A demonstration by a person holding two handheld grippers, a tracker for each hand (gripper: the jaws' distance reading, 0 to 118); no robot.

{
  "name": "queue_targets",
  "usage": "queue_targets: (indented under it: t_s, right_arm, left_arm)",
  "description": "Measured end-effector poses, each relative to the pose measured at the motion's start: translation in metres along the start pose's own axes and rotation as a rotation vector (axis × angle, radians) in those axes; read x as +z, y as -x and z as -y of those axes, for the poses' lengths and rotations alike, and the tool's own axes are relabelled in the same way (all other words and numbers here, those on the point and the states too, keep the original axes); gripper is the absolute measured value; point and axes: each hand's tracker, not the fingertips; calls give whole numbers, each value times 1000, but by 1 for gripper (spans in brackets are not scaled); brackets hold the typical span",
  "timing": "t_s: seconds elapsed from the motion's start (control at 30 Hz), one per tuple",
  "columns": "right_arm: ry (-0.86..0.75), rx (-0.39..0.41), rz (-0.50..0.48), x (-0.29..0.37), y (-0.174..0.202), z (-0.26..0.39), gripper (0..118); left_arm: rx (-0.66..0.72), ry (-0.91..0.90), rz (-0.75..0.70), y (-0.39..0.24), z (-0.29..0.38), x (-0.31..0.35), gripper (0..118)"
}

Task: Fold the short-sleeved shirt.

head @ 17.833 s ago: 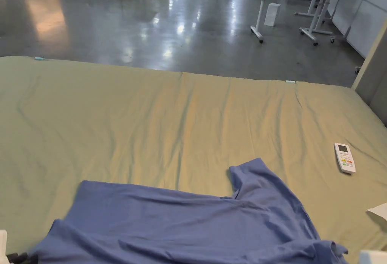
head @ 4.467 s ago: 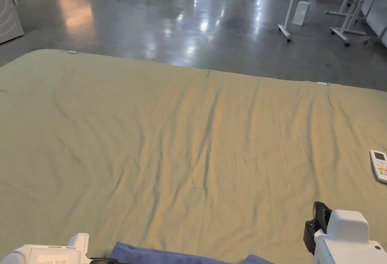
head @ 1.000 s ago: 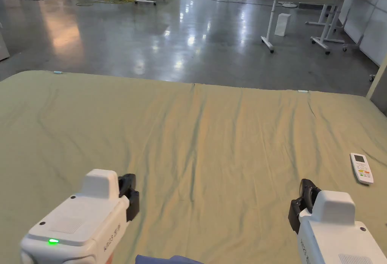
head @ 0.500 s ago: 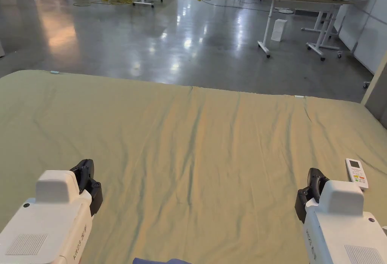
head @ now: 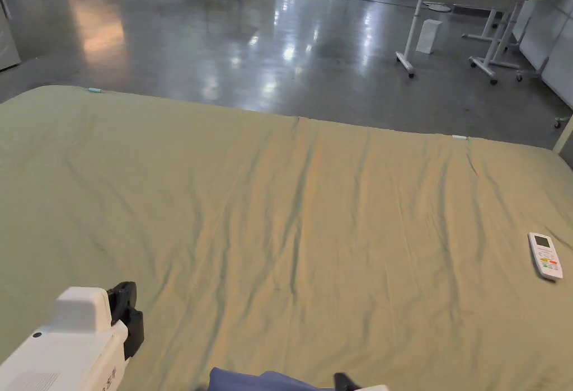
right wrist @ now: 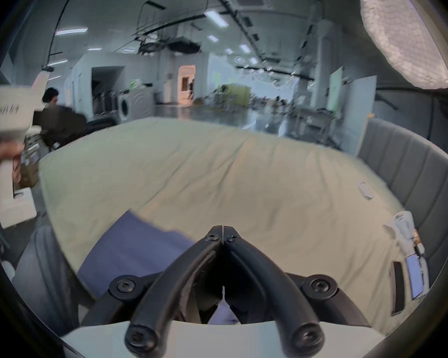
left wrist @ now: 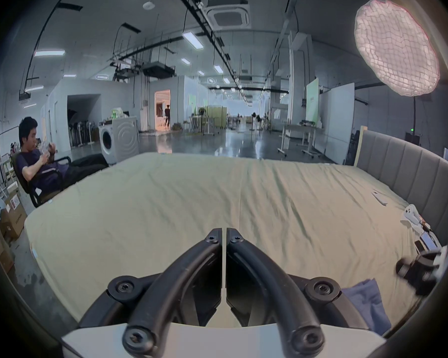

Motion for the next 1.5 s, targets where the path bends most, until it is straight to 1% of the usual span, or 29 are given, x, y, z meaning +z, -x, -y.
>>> queue_targets:
  t_s: [0.03, 0.1, 0.23, 0.27, 0.3, 0.33, 0.37, 0.4, 0.47, 0.5, 0.6, 0.7, 0.8, 0.9, 0.97, 1.0, 1.03, 1.07, 1.1, 1.13, 1.17, 1.23, 1.27, 1.33, 1.4, 1.47, 1.5]
  right_arm:
    - [24, 12, -16, -6, 8, 7, 0]
    - [52, 48, 0, -19, 21, 24, 0]
    - [101, 79, 49, -39, 20, 51, 0]
    - [102, 73, 45, -43, 17, 57, 0]
    - [169, 8, 38, -45, 15, 67, 0]
    - [110, 51, 60, -43, 14, 64, 0]
    - [99, 56, 76, -42, 12, 65, 0]
    - [99, 59, 80, -43, 12, 64, 0]
    - [99, 54, 87, -46, 13, 65, 0]
    - [99, 52, 90, -46, 13, 65, 0]
    - [95, 40, 100, -49, 10, 67, 0]
    - [90, 29, 101, -48, 9, 68, 0]
    - [85, 29, 98, -47, 8, 69, 0]
    - [81, 23, 93, -47, 6, 70, 0]
    - [80, 15, 89, -46, 5, 70, 0]
    - [80, 11, 90, -46, 5, 70, 0]
    - [79, 7, 89, -46, 4, 70, 0]
    - [78, 3, 89, -46, 3, 71, 0]
    - [75, -1, 87, -45, 1, 71, 0]
    - [73, -3, 86, -45, 0, 72, 0]
    - [72, -3, 86, -44, 0, 71, 0]
    - [72, 5, 89, -43, -1, 69, 0]
    - [82, 24, 98, -41, -3, 65, 0]
    - [78, 32, 126, -39, -8, 61, 0]
    - [80, 31, 153, -39, -19, 54, 0]
    - [73, 30, 193, -38, -32, 45, 0]
    - [63, 24, 200, -37, -41, 38, 0]
  left_arm:
    - [3, 13, 3, 0, 3, 0, 2]
    - [4, 51, 25, 1, 13, -1, 2]
    - [30, 152, 93, -3, 25, 0, 3]
    - [45, 193, 114, -4, 30, -1, 3]
    - [65, 243, 136, -4, 36, -3, 3]
    - [95, 279, 171, -1, 44, -7, 7]
    - [128, 319, 209, 1, 50, -10, 13]
    - [171, 373, 257, 3, 54, -14, 26]
    - [272, 480, 362, 4, 61, -21, 59]
    - [317, 546, 419, 5, 66, -28, 70]
    - [426, 607, 537, 5, 77, -40, 73]
    - [496, 668, 587, 1, 90, -57, 74]
    - [532, 719, 649, -2, 110, -76, 75]
    - [605, 727, 787, -5, 124, -90, 74]
    - [692, 752, 891, -6, 132, -97, 72]
    - [702, 791, 882, -2, 143, -104, 64]
    - [684, 788, 866, -2, 145, -106, 48]
    - [664, 790, 858, -2, 146, -106, 36]
    - [661, 791, 862, -1, 148, -106, 33]
    - [685, 803, 859, -3, 146, -102, 30]
    - [751, 811, 877, -1, 145, -103, 28]
    - [733, 810, 864, -1, 140, -100, 24]
    - [705, 796, 868, -5, 135, -97, 24]
    - [701, 770, 891, -4, 123, -95, 23]
    - [708, 768, 923, -1, 113, -102, 23]
    - [635, 745, 935, 2, 94, -105, 23]
    - [631, 752, 930, 6, 84, -108, 23]
